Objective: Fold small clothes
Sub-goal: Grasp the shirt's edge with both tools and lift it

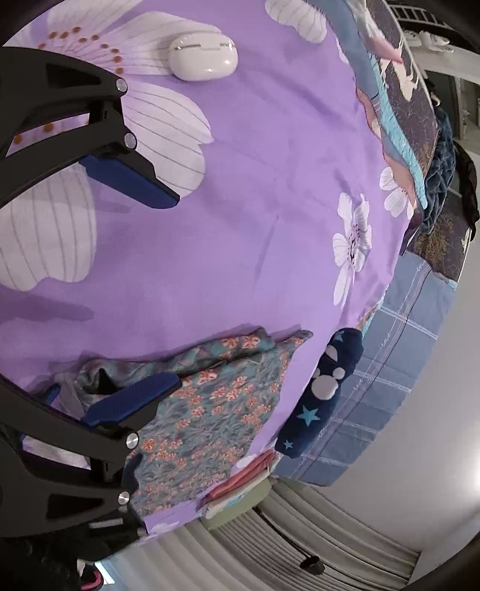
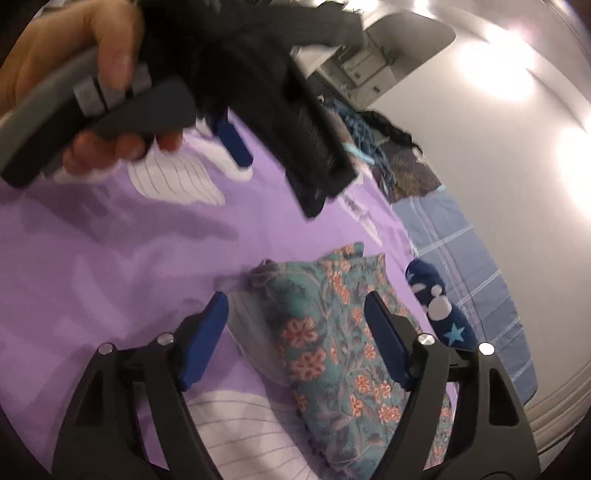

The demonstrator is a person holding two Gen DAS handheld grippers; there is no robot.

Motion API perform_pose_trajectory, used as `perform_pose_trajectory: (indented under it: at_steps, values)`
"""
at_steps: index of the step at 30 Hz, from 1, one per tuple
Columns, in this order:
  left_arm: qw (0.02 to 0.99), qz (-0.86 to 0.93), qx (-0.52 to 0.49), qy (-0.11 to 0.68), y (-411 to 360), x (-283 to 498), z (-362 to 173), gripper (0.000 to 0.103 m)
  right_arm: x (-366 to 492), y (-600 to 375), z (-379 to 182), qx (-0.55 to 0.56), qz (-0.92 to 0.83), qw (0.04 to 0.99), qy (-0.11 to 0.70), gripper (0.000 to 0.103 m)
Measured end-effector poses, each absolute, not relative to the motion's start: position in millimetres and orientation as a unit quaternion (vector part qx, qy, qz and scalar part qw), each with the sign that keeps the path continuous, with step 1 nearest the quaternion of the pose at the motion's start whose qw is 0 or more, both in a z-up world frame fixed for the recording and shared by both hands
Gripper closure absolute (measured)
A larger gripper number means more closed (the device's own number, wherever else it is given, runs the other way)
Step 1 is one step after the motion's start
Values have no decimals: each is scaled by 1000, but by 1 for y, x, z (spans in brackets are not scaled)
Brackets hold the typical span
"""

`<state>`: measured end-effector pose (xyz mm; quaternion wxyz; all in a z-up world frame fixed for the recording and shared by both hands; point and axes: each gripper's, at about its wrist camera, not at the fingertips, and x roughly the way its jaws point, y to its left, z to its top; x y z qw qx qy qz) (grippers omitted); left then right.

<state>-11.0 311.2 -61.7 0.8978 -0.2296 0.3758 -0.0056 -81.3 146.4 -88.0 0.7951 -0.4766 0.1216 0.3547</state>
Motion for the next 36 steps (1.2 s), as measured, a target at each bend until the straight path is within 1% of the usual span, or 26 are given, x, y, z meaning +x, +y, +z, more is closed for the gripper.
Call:
perform_pose_trajectory:
  at_steps: [3, 5, 7, 8, 9, 10, 12, 13, 15, 17, 18, 19, 20, 21, 22, 23, 24, 25, 26, 27, 30, 32, 35, 36]
  values:
    - [888, -40, -246, 386, 312, 1, -67, 13, -72, 151, -92, -472, 350, 796, 143, 35]
    - [879, -73, -263, 392, 310, 12, -72, 13, -70, 158, -94, -472, 348, 798, 141, 39]
    - [868, -102, -276, 399, 307, 29, -76, 13, -71, 167, -98, -479, 347, 795, 133, 50]
    - [864, -114, -278, 403, 304, 41, -78, 13, -70, 171, -99, -482, 346, 794, 131, 53]
    - [862, -119, -280, 406, 302, 49, -79, 13, -69, 174, -100, -483, 345, 794, 132, 59]
    - [857, -123, -284, 411, 299, 60, -80, 14, -68, 176, -101, -482, 347, 793, 137, 63]
    - [850, -136, -291, 418, 294, 75, -80, 26, -66, 177, -100, -476, 351, 793, 144, 65]
    - [845, -145, -295, 422, 292, 82, -80, 28, -65, 176, -100, -475, 352, 794, 143, 65]
    - [837, -155, -296, 433, 286, 98, -83, 41, -65, 173, -99, -474, 352, 795, 141, 65]
    - [834, -151, -293, 442, 280, 111, -87, 49, -66, 171, -98, -476, 349, 795, 139, 65]
    - [833, -152, -296, 443, 280, 116, -88, 53, -67, 170, -98, -478, 348, 795, 139, 64]
    - [831, -152, -299, 444, 280, 121, -89, 57, -65, 170, -99, -480, 345, 794, 139, 60]
    - [829, -151, -302, 445, 280, 125, -90, 64, -62, 170, -100, -480, 344, 795, 141, 59]
    - [827, -149, -304, 449, 279, 132, -92, 79, -60, 172, -101, -479, 342, 795, 145, 58]
    - [825, -147, -305, 453, 281, 135, -93, 88, -57, 173, -102, -477, 340, 796, 150, 58]
    - [821, -145, -308, 458, 281, 139, -94, 94, -57, 174, -101, -473, 339, 799, 153, 59]
    - [818, -144, -316, 458, 283, 142, -92, 95, -54, 176, -99, -466, 340, 801, 160, 62]
    - [820, -144, -317, 454, 285, 142, -87, 96, -50, 179, -97, -459, 340, 804, 164, 82]
    - [830, -146, -307, 442, 283, 139, -75, 96, -45, 180, -93, -453, 336, 809, 167, 92]
    - [840, -149, -295, 431, 281, 134, -65, 96, -42, 179, -85, -432, 341, 817, 172, 95]
    - [872, -154, -241, 397, 267, 121, -32, 96, -40, 168, -57, -357, 367, 839, 184, 95]
    - [879, -147, -219, 398, 260, 121, -26, 96, -41, 166, -52, -345, 372, 842, 182, 95]
    - [870, -106, -190, 443, 258, 131, -52, 94, -38, 168, -66, -355, 380, 832, 197, 95]
    - [861, -88, -179, 468, 259, 137, -74, 89, -41, 170, -75, -357, 385, 825, 212, 95]
